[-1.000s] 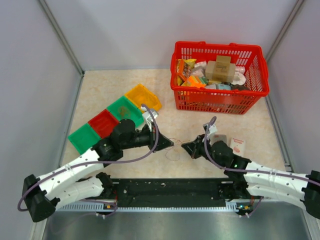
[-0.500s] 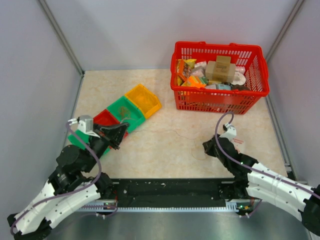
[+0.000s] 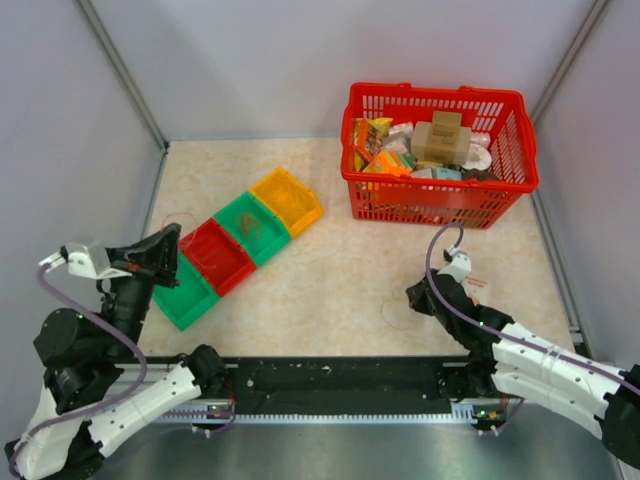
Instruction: Untangle the cables
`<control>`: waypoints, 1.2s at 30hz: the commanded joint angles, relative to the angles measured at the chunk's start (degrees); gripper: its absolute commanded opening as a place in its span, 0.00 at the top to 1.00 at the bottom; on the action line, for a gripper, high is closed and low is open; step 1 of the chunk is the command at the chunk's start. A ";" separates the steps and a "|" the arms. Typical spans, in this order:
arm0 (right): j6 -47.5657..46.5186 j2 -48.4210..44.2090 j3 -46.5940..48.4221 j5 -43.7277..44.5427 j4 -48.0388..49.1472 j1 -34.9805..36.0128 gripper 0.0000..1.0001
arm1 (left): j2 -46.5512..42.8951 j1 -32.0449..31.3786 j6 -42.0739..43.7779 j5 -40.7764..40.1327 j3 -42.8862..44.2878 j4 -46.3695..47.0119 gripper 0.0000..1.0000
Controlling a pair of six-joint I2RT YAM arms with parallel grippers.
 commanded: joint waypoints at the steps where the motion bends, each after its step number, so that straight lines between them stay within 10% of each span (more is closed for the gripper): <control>1: -0.87 0.10 2.47 -1.15 2.74 -0.63 1.00 | 5.47 0.16 4.04 -2.31 3.37 -1.05 1.00; 9: -2.98 -0.69 2.38 -5.46 3.89 -0.54 1.00 | 20.68 0.51 0.26 -8.54 1.17 -4.49 1.00; 27: -2.98 -6.05 0.97 -6.78 2.83 -0.54 1.00 | 27.19 21.68 -2.91 2.00 3.80 -1.13 1.00; 36: -2.90 -6.58 1.23 -7.04 2.66 -0.54 1.00 | 23.68 23.10 -3.87 -6.42 3.55 -2.19 1.00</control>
